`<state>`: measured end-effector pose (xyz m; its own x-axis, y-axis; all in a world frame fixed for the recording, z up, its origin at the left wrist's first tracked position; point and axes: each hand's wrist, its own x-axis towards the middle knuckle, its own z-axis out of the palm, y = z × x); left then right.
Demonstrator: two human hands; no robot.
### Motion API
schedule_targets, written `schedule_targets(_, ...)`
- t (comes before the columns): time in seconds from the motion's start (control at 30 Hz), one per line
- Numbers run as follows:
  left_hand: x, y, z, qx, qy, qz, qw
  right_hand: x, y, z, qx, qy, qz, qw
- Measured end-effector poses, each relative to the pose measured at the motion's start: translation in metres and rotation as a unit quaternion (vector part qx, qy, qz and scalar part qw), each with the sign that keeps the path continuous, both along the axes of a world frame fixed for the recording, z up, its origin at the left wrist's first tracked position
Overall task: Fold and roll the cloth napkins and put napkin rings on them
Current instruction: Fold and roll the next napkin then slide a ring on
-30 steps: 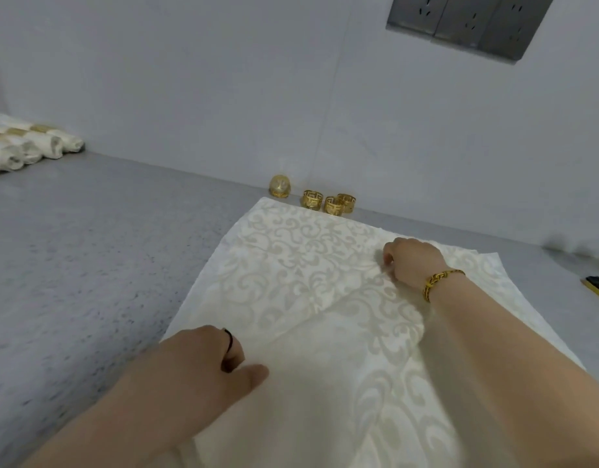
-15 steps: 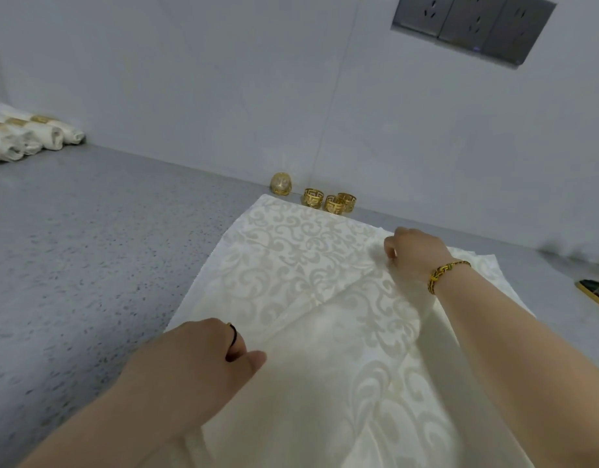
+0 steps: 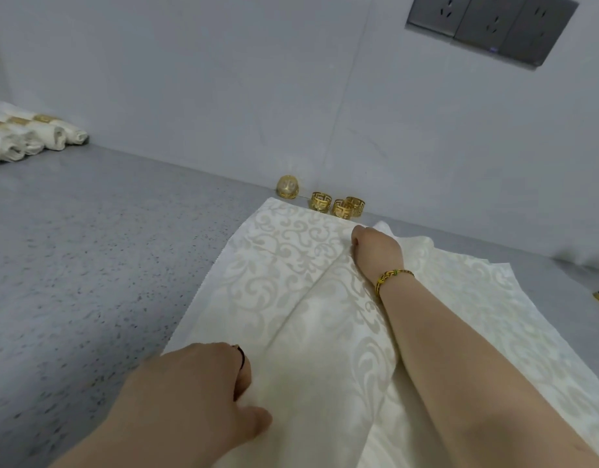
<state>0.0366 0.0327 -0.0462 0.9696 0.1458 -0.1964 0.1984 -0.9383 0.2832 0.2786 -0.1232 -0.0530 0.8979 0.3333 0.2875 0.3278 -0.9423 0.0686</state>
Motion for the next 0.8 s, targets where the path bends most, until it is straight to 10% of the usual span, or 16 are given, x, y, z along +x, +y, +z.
schedule_targets(0.23, 0.004, 0.001, -0.015, -0.082, -0.113, 0.038, 0.990, -0.010, -0.014, 0.010, 0.189, 0.140, -0.006, 0.972)
schedule_targets(0.33, 0.006, 0.004, -0.018, -0.079, -0.102, 0.037, 0.991, -0.031, -0.038, 0.018, 0.349, 0.066, -0.040, 0.934)
schedule_targets(0.53, 0.006, -0.001, -0.013, -0.100, -0.086, 0.012, 0.991, -0.094, -0.081, 0.025, 0.530, 0.319, -0.190, 0.762)
schedule_targets(0.8, -0.003, -0.033, 0.010, -0.237, -0.141, 0.040, 0.960, -0.093, -0.075, 0.024, 0.469, 0.247, -0.133, 0.838)
